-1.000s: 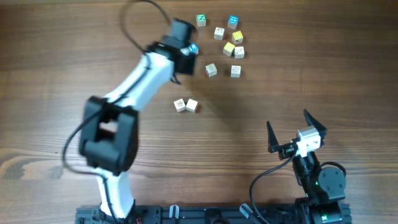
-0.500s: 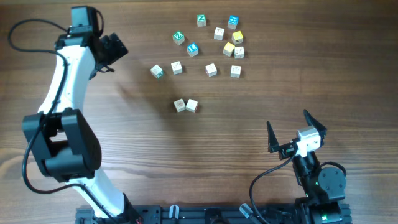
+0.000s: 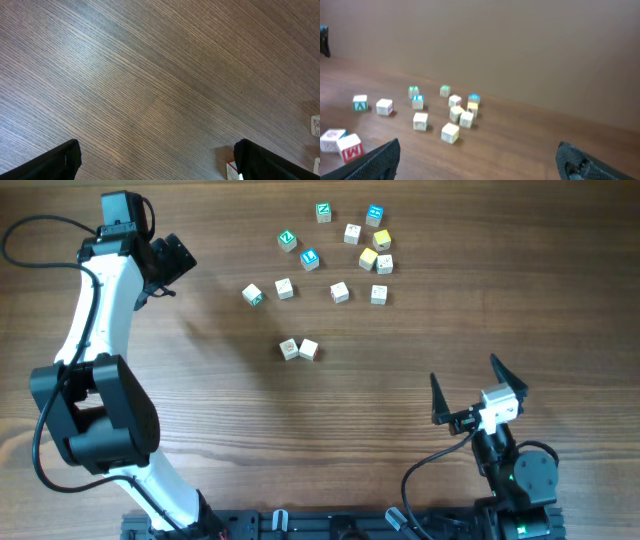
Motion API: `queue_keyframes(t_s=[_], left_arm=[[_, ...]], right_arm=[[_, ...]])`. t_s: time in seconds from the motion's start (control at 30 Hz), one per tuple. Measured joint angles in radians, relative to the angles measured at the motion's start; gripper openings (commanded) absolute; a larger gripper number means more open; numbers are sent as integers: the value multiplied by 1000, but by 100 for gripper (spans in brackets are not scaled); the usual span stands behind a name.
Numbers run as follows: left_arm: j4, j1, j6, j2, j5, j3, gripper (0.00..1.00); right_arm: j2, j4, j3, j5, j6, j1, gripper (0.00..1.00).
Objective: Form a circle
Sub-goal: 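Lift the left arm away to the left side, then reach the right gripper to the back-right blocks and grasp the airplane block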
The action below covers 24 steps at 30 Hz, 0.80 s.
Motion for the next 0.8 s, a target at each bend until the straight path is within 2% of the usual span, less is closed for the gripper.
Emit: queue_keyframes(t_s=[0.07, 0.13, 0.3, 0.43, 0.63, 0.67, 0.7, 0.8], left_arm=[[0, 0, 0, 0, 0, 0, 100], [0, 0, 0, 0, 0, 0, 100], [-1, 0, 0, 0, 1, 0, 100], [-1, 0, 0, 0, 4, 0, 100], [-2, 0, 0, 0, 7, 0, 100], [-3, 0, 0, 0, 7, 0, 100], [-1, 0, 0, 1, 7, 0, 100], [-5, 0, 0, 1, 8, 0, 100]], right_arm=[[0, 69, 0, -29, 0, 0, 100], [0, 69, 0, -43, 0, 0, 100], [0, -65, 43, -73, 16, 0, 100], [47, -152, 188, -77, 27, 0, 100], [386, -276, 554, -77, 31, 0, 100], [501, -311, 672, -80, 35, 0, 100], [619, -428, 811, -84, 35, 0, 100], [911, -637, 1180, -88, 32, 0, 100]])
